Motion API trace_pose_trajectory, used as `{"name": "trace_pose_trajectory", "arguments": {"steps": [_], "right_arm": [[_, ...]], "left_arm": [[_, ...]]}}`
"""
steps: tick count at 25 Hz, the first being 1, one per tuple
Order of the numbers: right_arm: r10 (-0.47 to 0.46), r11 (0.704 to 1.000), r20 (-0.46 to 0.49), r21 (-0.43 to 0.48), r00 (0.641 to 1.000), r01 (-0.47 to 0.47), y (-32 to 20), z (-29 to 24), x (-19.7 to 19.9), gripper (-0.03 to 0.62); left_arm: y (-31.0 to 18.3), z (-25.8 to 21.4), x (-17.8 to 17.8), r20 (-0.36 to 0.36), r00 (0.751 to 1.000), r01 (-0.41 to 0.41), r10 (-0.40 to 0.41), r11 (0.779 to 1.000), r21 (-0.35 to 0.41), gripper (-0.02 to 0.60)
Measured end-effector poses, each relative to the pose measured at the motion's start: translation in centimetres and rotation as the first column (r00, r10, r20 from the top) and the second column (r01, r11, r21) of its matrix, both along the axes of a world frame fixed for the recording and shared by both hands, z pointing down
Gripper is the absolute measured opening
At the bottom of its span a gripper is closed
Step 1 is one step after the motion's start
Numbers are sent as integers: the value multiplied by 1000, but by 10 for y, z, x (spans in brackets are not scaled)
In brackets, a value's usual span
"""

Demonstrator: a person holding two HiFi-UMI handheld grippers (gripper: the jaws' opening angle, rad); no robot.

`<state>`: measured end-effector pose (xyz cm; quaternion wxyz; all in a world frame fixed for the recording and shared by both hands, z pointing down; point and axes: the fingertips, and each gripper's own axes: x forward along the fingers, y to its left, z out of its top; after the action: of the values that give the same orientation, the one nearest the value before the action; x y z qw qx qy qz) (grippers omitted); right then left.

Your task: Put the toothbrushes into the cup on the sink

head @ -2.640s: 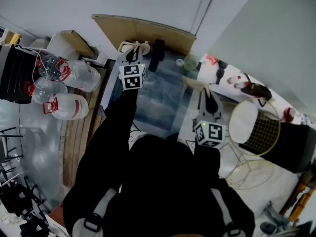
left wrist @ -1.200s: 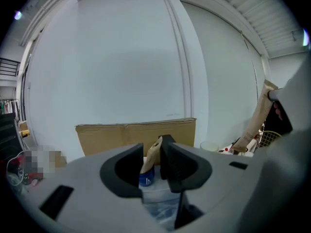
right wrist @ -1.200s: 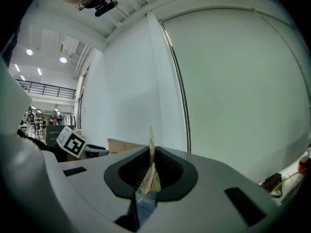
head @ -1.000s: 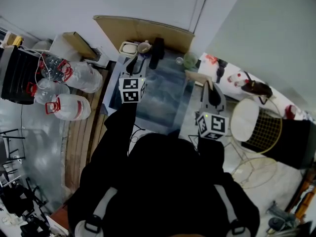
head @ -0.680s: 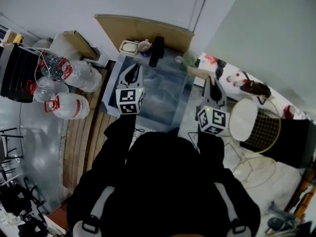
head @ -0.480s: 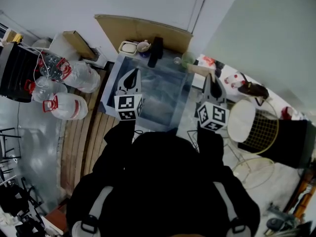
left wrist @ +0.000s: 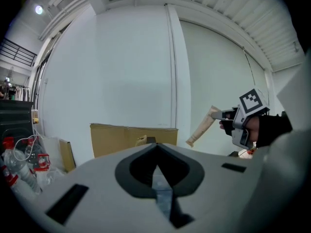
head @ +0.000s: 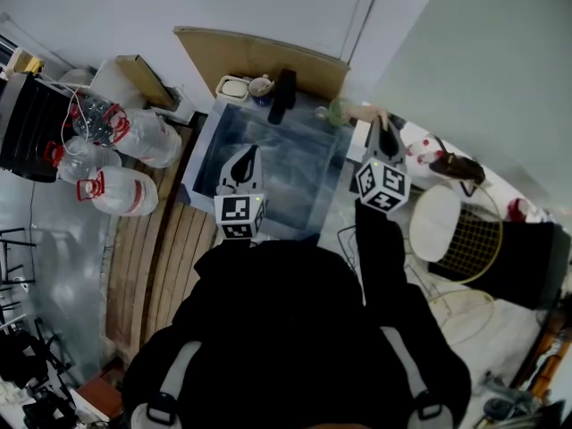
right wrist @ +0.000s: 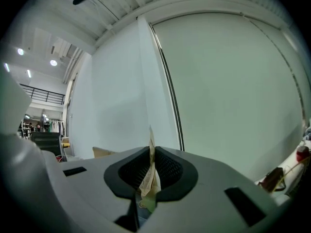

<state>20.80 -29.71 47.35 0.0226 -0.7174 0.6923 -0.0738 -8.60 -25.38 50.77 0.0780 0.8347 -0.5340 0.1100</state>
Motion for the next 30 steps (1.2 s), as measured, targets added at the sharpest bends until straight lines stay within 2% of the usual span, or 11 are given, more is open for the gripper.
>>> {"name": "trace_pose_trajectory", "arguments": {"steps": [17, 28, 30], "right_arm": [[57, 984, 39, -172, 998, -50, -52, 76, 9, 31], [8, 960, 17, -281, 1000, -3, -65, 113, -2, 34], [-11, 957, 10, -291, 1000, 13, -65, 115, -4, 67]], "left_arm": [[29, 5, -5, 6, 999, 39, -39, 999, -23, 2], [38, 14, -6, 10, 999, 50, -50, 998, -34, 2], [40, 16, -4, 9, 999, 47, -47, 998, -38, 2]]}}
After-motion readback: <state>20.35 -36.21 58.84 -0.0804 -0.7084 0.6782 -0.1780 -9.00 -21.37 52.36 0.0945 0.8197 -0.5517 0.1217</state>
